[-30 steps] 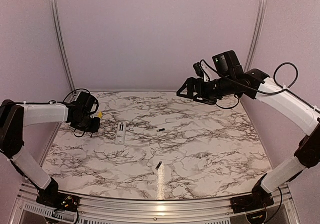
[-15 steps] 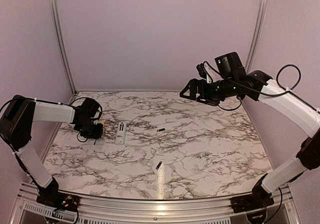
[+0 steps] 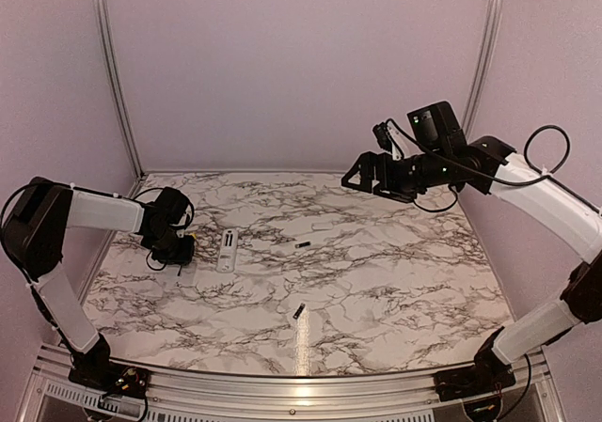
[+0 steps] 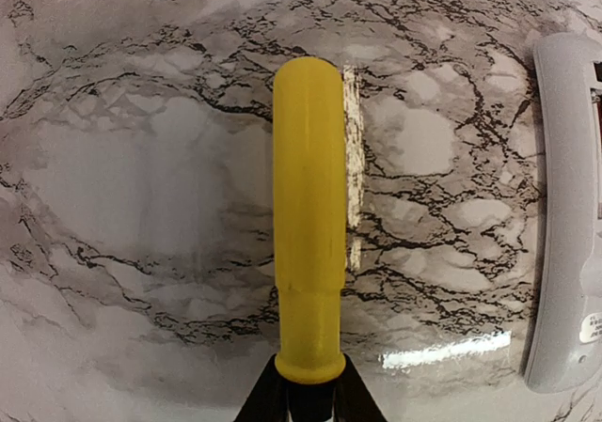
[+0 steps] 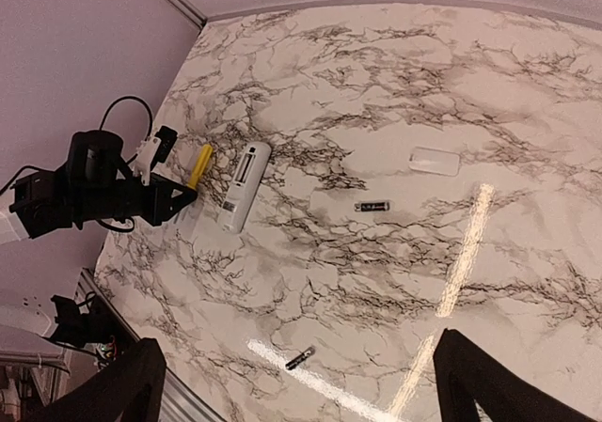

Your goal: Unload the batteries from the remote control

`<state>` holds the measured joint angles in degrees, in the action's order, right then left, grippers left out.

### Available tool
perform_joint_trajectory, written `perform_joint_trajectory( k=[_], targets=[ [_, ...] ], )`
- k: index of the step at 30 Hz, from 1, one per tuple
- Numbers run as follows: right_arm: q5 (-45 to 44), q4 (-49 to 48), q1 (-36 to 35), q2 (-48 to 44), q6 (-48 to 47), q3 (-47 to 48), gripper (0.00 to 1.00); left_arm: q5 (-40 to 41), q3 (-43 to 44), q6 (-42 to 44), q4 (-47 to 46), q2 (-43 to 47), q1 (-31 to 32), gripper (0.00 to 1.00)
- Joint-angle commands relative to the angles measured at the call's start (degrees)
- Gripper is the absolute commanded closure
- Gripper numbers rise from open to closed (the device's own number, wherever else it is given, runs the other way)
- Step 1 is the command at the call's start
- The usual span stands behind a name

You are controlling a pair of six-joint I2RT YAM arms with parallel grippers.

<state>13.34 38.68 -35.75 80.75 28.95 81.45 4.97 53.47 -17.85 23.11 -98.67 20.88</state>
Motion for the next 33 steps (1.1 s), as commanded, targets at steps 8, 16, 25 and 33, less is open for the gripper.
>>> perform_joint_trajectory(
  k=[8, 16, 25, 33],
  targets=[
    [-1.1, 0.3, 0.5, -2.3, 0.9, -0.4, 0.02, 1.9, -1.6, -0.8, 1.1, 0.4, -0.3, 0.6],
    [-1.4, 0.6, 0.4, -2.2, 0.4, 0.5, 0.02, 4.1, -1.4, -0.7, 1.5, 6.1, -0.3, 0.12],
    [-2.0, 0.4, 0.4, -1.4, -1.8, 3.2, 0.02, 8.3, 0.1, 1.8, 0.1, 16.5, -0.4, 0.01],
    [-4.1, -1.0, 0.4, -0.5, -4.2, 5.3, 0.02, 12.6, -0.7, 5.7, -4.4, 26.5, -0.3, 0.01]
  ],
)
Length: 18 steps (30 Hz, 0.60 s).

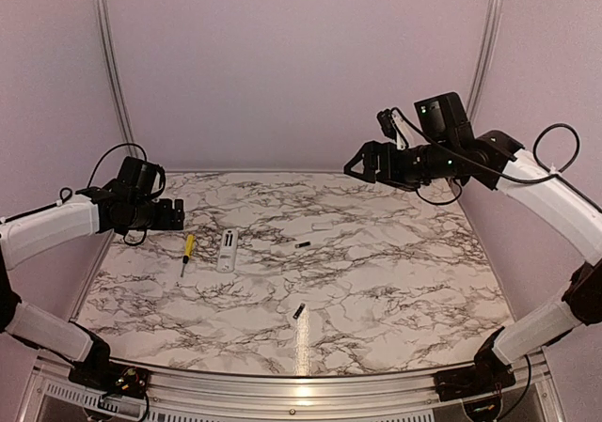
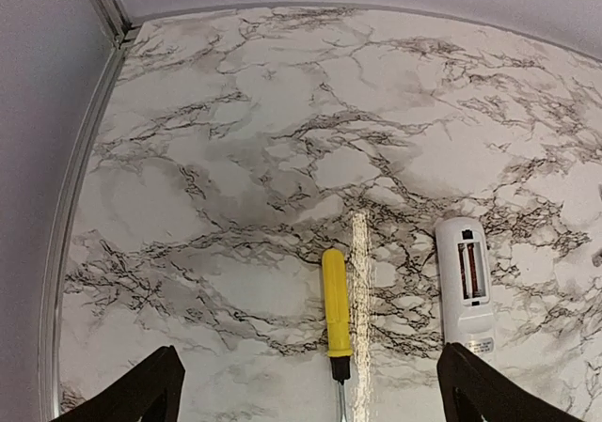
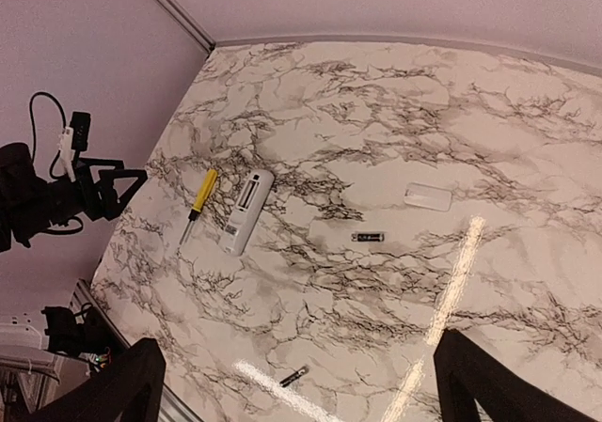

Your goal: Unload the batteries from the remote control

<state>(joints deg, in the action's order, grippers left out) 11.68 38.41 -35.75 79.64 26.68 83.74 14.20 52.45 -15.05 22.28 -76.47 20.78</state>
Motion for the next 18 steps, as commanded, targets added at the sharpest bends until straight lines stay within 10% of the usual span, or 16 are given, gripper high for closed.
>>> perform_joint_trajectory(
  k=[1, 18],
  targets=[
    [-3.1, -1.0, 0.4, 0.6, -2.3, 3.1, 0.02, 3.8, 0.2, 3.4, -4.0, 5.3, -0.3, 0.01],
    [-16.4, -9.2, 0.4, -5.2, -4.0, -1.0, 0.02, 4.2, -3.6, 11.3, -9.6, 27.6, -0.3, 0.01]
  ],
)
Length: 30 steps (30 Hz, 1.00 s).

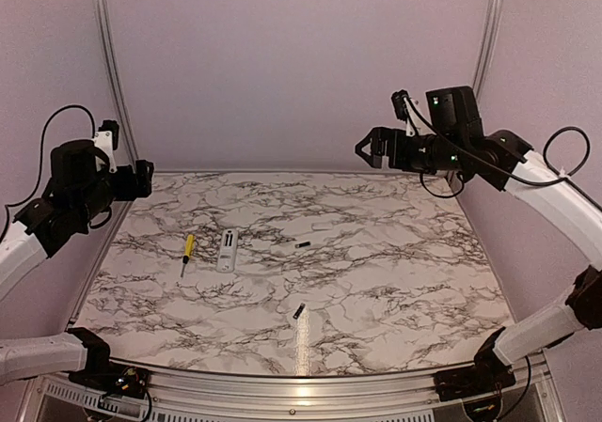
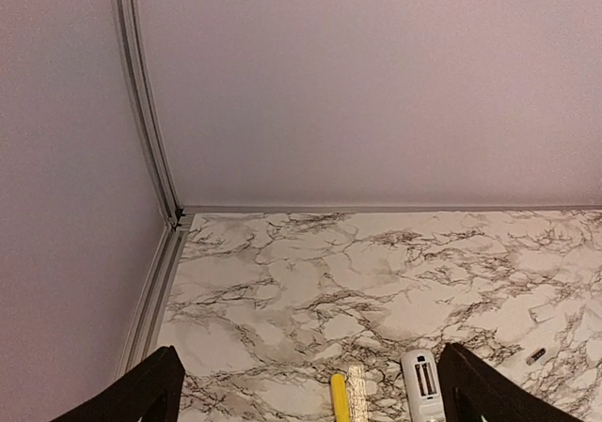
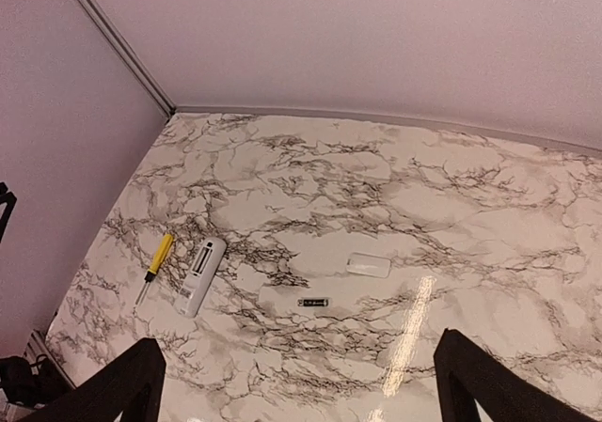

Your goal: Unload the batteries from the remote control

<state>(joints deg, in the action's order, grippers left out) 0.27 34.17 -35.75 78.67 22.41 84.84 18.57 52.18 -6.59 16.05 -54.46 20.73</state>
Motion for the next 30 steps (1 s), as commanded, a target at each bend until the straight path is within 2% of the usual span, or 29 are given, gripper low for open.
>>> perform_joint_trajectory(
  k=[1, 8, 13, 23, 30],
  targets=[
    [-5.6, -6.3, 0.4, -5.2, 0.4, -3.4, 0.02, -0.4, -4.5, 2.9, -4.5, 7.2, -0.2, 0.01],
    [-12.2, -15.8, 0.4, -15.0, 1.5, -16.0, 0.02, 0.3, -13.5, 0.6, -7.2, 16.6, -0.2, 0.01],
    [-15.7, -17.7, 0.4, -20.2, 1.9, -21.9, 0.02, 5.2, -19.7, -2.0, -8.2, 23.1, -0.2, 0.01],
    [-16.0, -18.1, 0.4, -24.4, 3.2, -28.0, 0.01, 4.9, -27.1, -1.1, -5.0, 32.6, -0.2, 0.01],
    [-15.8, -17.5, 0.4, -24.7, 4.8, -28.8, 0.02, 4.9, -30.9, -1.8, -4.2, 38.6, -0.2, 0.01]
  ],
)
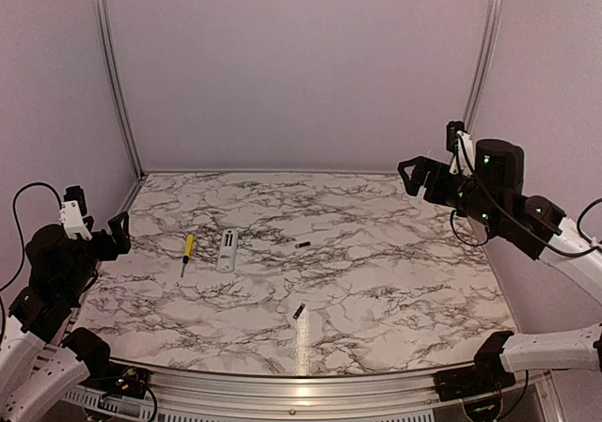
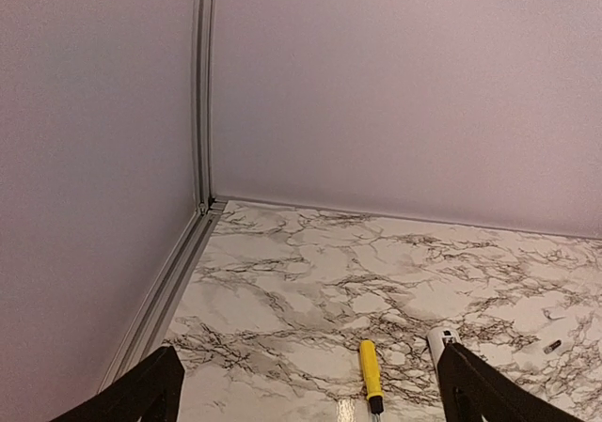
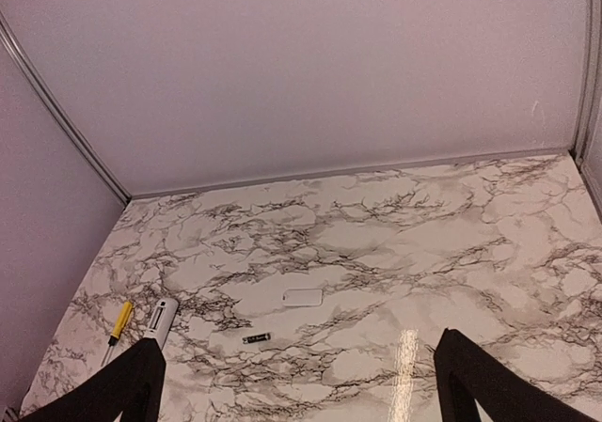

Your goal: Unload the batteries from the remote control

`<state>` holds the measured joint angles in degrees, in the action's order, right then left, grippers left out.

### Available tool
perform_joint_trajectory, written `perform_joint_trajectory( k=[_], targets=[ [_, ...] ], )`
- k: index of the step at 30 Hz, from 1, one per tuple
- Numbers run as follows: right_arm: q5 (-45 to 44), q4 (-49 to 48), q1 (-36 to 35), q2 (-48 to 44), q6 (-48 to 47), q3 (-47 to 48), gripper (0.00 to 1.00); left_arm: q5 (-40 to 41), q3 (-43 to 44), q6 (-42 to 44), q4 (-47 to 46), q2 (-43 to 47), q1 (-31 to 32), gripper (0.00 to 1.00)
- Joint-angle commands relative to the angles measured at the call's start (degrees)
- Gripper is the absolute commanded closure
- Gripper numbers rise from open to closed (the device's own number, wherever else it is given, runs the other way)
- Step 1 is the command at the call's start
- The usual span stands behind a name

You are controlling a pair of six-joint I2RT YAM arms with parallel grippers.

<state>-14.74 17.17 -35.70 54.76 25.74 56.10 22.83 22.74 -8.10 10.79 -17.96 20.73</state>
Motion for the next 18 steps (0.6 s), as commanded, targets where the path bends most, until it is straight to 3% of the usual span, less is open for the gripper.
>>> perform_joint_trajectory(
  k=[1, 18],
  targets=[
    [-0.7, -0.5, 0.4, -0.8, 1.5, -0.1, 0.02, 0.6, -1.5, -0.2, 0.7, 2.1, -0.2, 0.01],
    [1.6, -2.4, 0.4, -0.9, 1.5, -0.5, 0.02, -1.3, -1.6, 0.3, 0.7, -0.7, -0.2, 0.01]
  ],
)
